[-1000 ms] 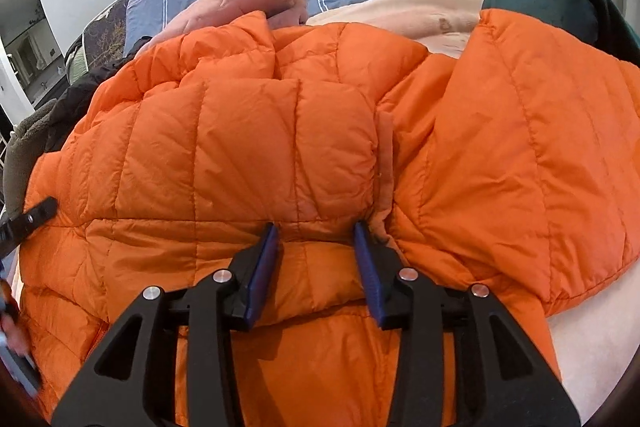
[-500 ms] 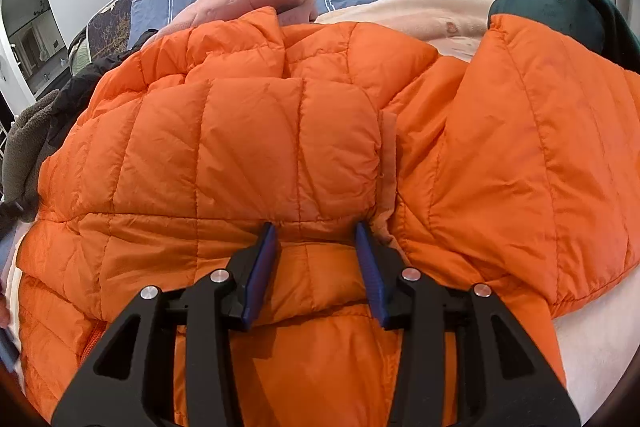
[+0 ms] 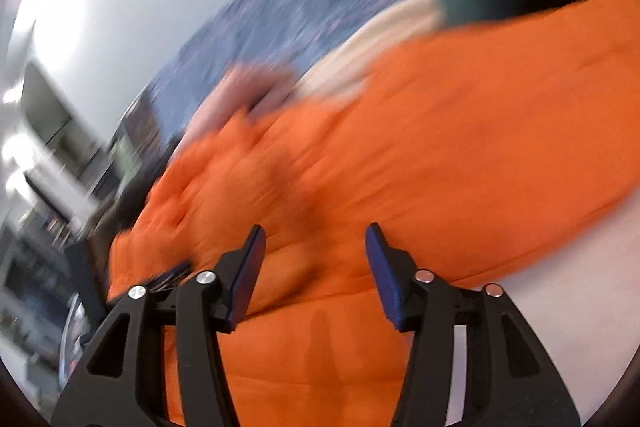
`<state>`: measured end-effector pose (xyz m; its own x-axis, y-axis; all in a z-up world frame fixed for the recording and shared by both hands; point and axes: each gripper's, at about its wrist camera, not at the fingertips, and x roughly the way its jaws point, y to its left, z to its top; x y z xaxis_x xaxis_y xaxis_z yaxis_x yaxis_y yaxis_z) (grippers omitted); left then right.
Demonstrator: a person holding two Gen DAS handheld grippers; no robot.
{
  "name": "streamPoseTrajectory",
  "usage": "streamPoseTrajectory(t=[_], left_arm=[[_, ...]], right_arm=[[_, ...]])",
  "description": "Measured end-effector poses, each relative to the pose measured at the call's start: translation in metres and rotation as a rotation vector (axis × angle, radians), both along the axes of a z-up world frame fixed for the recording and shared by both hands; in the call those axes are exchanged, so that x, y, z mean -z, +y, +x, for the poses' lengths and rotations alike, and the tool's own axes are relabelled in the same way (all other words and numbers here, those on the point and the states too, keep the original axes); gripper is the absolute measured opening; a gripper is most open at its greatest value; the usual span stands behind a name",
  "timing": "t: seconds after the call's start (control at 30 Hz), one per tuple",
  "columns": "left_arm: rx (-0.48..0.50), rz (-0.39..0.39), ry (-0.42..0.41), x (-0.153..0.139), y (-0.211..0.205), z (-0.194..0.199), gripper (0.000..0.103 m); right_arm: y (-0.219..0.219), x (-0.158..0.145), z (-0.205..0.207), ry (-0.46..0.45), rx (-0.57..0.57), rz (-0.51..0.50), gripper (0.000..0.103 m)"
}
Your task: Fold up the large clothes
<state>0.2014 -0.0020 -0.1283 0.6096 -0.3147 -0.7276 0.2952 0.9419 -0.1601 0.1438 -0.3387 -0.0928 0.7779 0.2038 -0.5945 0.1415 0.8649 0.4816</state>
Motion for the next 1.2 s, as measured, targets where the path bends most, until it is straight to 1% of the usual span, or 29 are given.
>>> streamPoseTrajectory(t=[0.03, 0.07, 0.1, 0.13, 0.17, 0.2, 0.27, 0.3, 0.33, 0.4, 0.47, 0.5, 0.53, 0.57, 0.6, 0.63, 0.67, 0.7, 0.8, 0.87, 0.9, 0.93, 1.0, 1.03, 1.07, 1.1, 1.13, 1.17, 1.2], left_arm=[[0.003, -0.013, 0.003, 0.002, 0.001, 0.0, 0.015], [0.003, -0.024, 0.004, 0.002, 0.003, 0.0, 0.014], [0.003, -0.031, 0.003, 0.003, 0.004, 0.0, 0.015], [0.003, -0.029, 0.001, 0.004, 0.004, 0.0, 0.014], [0.003, -0.024, -0.003, 0.004, 0.002, -0.001, 0.014], [0.002, -0.02, -0.005, 0.005, 0.002, -0.003, 0.014], [0.001, -0.014, -0.009, 0.005, 0.001, -0.002, 0.014], [0.001, -0.011, -0.011, 0.005, 0.001, -0.002, 0.014], [0.001, -0.011, -0.012, 0.006, 0.0, 0.002, 0.014], [0.001, -0.012, -0.013, 0.007, 0.003, 0.001, 0.014], [0.001, -0.016, -0.013, 0.007, 0.003, 0.001, 0.014], [-0.001, -0.023, -0.013, 0.007, 0.004, 0.002, 0.014], [-0.001, -0.028, -0.013, 0.007, 0.006, 0.001, 0.014], [-0.002, -0.032, -0.013, 0.007, 0.006, 0.001, 0.014], [-0.002, -0.035, -0.013, 0.007, 0.007, 0.001, 0.014], [-0.003, -0.036, -0.014, 0.007, 0.007, 0.0, 0.014], [-0.004, -0.037, -0.015, 0.007, 0.007, 0.0, 0.014], [-0.004, -0.035, -0.016, 0.007, 0.007, -0.001, 0.014], [-0.005, -0.032, -0.018, 0.007, 0.006, -0.001, 0.014], [-0.006, -0.032, -0.019, 0.007, 0.006, -0.002, 0.014], [-0.007, -0.032, -0.021, 0.006, 0.006, -0.003, 0.014], [-0.008, -0.033, -0.023, 0.006, 0.006, -0.003, 0.014], [-0.02, -0.055, -0.02, 0.002, 0.011, -0.005, 0.014], [-0.023, -0.084, -0.007, -0.002, 0.016, -0.005, 0.015], [-0.027, -0.12, 0.014, -0.006, 0.024, -0.006, 0.015], [-0.035, -0.165, 0.036, -0.012, 0.036, -0.007, 0.02], [-0.05, -0.207, 0.033, -0.021, 0.052, -0.011, 0.023], [-0.062, -0.233, 0.018, -0.028, 0.063, -0.015, 0.03], [-0.079, -0.269, -0.011, -0.038, 0.082, -0.021, 0.037]], right_arm=[[-0.033, -0.003, -0.008, 0.006, 0.097, -0.014, 0.06], [-0.06, -0.003, -0.015, 0.027, 0.182, -0.012, 0.06], [-0.102, 0.0, -0.028, 0.062, 0.322, 0.027, 0.06], [-0.133, 0.004, -0.04, 0.076, 0.42, 0.084, 0.06], [-0.154, 0.009, -0.05, 0.083, 0.488, 0.132, 0.06], [-0.182, 0.017, -0.066, 0.095, 0.59, 0.205, 0.061], [-0.209, 0.028, -0.081, 0.06, 0.647, 0.314, 0.061], [-0.223, 0.037, -0.085, 0.013, 0.642, 0.402, 0.061], [-0.231, 0.043, -0.084, -0.007, 0.635, 0.454, 0.064], [-0.239, 0.045, -0.077, -0.029, 0.637, 0.487, 0.067], [-0.24, 0.041, -0.067, -0.048, 0.638, 0.481, 0.068], [-0.24, 0.039, -0.06, -0.054, 0.631, 0.477, 0.066], [-0.24, 0.038, -0.053, -0.057, 0.616, 0.481, 0.049], [-0.239, 0.038, -0.046, -0.054, 0.595, 0.504, 0.025], [-0.236, 0.037, -0.041, -0.049, 0.586, 0.533, 0.015], [-0.231, 0.034, -0.038, -0.069, 0.581, 0.563, 0.008], [-0.22, 0.025, -0.035, -0.113, 0.549, 0.58, 0.008], [-0.205, 0.01, -0.029, -0.16, 0.486, 0.579, 0.008], [-0.142, -0.038, -0.004, -0.228, 0.265, 0.503, 0.008], [-0.072, -0.076, 0.017, -0.274, 0.068, 0.436, 0.008], [-0.046, -0.086, 0.022, -0.286, 0.005, 0.417, 0.008], [-0.002, -0.1, 0.031, -0.301, -0.09, 0.388, 0.007], [0.051, -0.108, 0.041, -0.298, -0.197, 0.354, 0.007], [0.093, -0.109, 0.046, -0.284, -0.276, 0.313, 0.007], [0.114, -0.108, 0.048, -0.273, -0.315, 0.284, 0.007], [0.14, -0.105, 0.048, -0.257, -0.368, 0.241, 0.007], [0.171, -0.096, 0.05, -0.228, -0.427, 0.191, 0.008], [0.198, -0.084, 0.049, -0.19, -0.48, 0.145, 0.011], [0.222, -0.071, 0.046, -0.144, -0.526, 0.103, 0.011]])
